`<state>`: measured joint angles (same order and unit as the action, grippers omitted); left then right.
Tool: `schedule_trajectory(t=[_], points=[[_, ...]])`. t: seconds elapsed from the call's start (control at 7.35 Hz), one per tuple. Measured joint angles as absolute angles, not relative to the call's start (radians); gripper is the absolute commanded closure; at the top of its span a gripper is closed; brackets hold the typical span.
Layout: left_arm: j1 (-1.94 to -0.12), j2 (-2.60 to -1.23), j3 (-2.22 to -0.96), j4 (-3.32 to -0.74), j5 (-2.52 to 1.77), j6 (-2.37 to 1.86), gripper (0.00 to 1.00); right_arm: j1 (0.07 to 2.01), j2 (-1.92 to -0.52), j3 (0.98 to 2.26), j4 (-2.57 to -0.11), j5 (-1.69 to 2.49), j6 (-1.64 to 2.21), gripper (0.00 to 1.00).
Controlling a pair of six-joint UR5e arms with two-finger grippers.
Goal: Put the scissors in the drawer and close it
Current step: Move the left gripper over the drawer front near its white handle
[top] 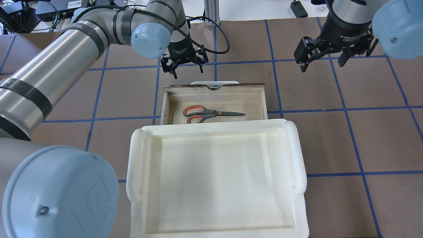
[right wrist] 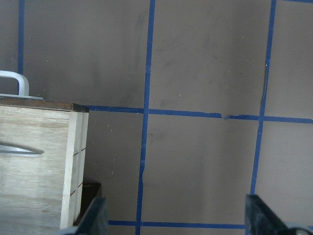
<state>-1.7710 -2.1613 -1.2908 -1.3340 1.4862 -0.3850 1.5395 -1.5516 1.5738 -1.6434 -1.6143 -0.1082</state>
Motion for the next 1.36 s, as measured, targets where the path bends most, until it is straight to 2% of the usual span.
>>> schedule_trajectory(t=[1.36], points=[[-1.806, -2.160, -1.343, -1.383, 1.494, -0.405, 0.00, 1.536, -1.552, 1.574, -1.644, -1.616, -0.100, 0.00]])
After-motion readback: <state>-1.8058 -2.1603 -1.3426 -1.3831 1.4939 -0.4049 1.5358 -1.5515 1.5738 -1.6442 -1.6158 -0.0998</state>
